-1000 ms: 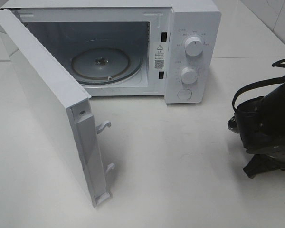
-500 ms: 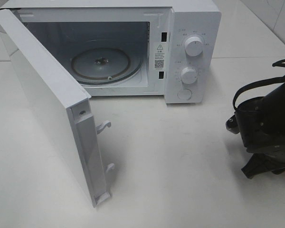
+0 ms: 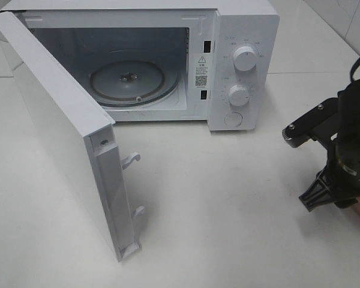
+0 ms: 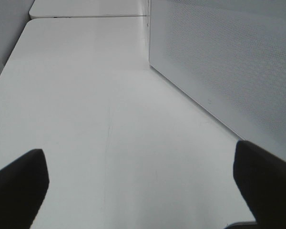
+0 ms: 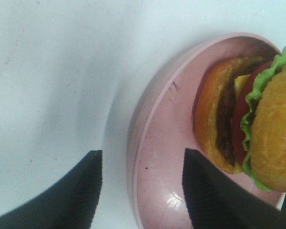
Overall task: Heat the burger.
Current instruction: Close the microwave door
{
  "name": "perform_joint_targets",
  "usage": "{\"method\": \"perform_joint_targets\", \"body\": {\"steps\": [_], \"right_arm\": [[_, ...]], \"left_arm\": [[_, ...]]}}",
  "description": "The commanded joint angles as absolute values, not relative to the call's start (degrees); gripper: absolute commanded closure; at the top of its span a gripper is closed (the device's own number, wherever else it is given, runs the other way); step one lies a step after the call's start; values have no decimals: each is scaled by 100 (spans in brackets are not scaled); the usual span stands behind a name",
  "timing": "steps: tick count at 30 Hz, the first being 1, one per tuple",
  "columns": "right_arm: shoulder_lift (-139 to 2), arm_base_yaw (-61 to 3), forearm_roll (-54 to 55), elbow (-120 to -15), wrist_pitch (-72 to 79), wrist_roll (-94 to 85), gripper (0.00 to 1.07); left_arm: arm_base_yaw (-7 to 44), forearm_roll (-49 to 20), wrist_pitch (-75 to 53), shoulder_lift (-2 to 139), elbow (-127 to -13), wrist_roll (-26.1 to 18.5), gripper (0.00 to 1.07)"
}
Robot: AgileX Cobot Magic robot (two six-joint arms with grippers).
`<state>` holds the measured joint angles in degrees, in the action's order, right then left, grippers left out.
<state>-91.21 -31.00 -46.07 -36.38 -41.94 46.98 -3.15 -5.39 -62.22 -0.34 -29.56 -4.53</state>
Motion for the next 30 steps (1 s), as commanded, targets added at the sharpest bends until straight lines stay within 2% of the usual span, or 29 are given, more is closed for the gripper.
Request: {"method": "perform_joint_targets", "body": {"steps": [1, 2, 7, 16, 25, 30], "right_arm": [[-8715, -3088, -4418, -3661, -4223, 4354, 46], [-8445, -3088, -4274, -3661, -4223, 4194, 40], [-7786, -3088, -3873, -3661, -4211, 3661, 30], [-6755, -3088, -2922, -3661, -4332, 2722, 31], [-5334, -3088, -1169, -3661, -4538, 1312, 31], [-4796, -3088, -917, -3661, -4790, 1054, 31]], "left_arm": [[-332, -556, -6148, -115, -2962, -447, 9], [-332, -556, -6148, -115, -2962, -447, 9], [-332, -556, -6148, -115, -2962, -447, 9], [-332, -556, -6148, -115, -2962, -447, 9], [-332, -556, -6148, -115, -2962, -447, 9], [-332, -556, -6148, -115, -2962, -447, 9]]}}
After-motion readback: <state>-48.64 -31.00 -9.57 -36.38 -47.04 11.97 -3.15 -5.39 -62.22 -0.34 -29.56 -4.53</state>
